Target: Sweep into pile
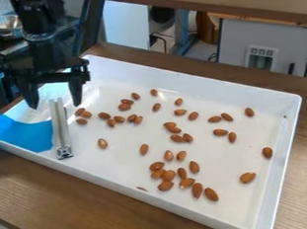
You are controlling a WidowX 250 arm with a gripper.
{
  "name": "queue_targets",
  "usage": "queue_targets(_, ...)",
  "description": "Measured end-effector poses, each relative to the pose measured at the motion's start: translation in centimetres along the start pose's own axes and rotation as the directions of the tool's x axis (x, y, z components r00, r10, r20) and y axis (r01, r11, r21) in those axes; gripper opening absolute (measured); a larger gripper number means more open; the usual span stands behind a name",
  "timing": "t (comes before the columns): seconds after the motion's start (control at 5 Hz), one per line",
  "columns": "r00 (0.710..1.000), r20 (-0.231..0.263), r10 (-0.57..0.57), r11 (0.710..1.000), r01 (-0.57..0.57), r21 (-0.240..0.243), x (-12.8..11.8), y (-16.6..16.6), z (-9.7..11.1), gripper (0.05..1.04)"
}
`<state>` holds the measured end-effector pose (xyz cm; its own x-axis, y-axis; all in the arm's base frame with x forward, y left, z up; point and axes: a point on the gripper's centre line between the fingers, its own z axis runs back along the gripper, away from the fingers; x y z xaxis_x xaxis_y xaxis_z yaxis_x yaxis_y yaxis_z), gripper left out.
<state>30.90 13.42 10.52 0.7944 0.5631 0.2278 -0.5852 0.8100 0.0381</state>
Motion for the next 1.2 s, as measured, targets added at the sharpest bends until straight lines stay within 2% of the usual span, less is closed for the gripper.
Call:
queue_targets(0.4, 0.997, 0.025, 0.073, 0.997, -0.073, -0.008, 0.2, 0.4, -2.2, 1.0)
queue_targets(0.6, 0.993, 0.013, 0.118, 0.993, -0.118, -0.018, -0.2, 0.5, -3.0, 1.0)
queue_targets(0.8, 0.99, 0.009, 0.141, 0.99, -0.14, -0.019, -0.3, 0.5, -3.4, 0.948)
queue_targets(1.0, 0.985, -0.034, 0.168, 0.986, -0.168, 0.011, -0.8, 0.5, -4.8, 0.654)
queue_targets(1.2, 0.984, -0.02, 0.177, 0.984, -0.176, 0.031, -0.3, -0.1, -4.9, 0.391)
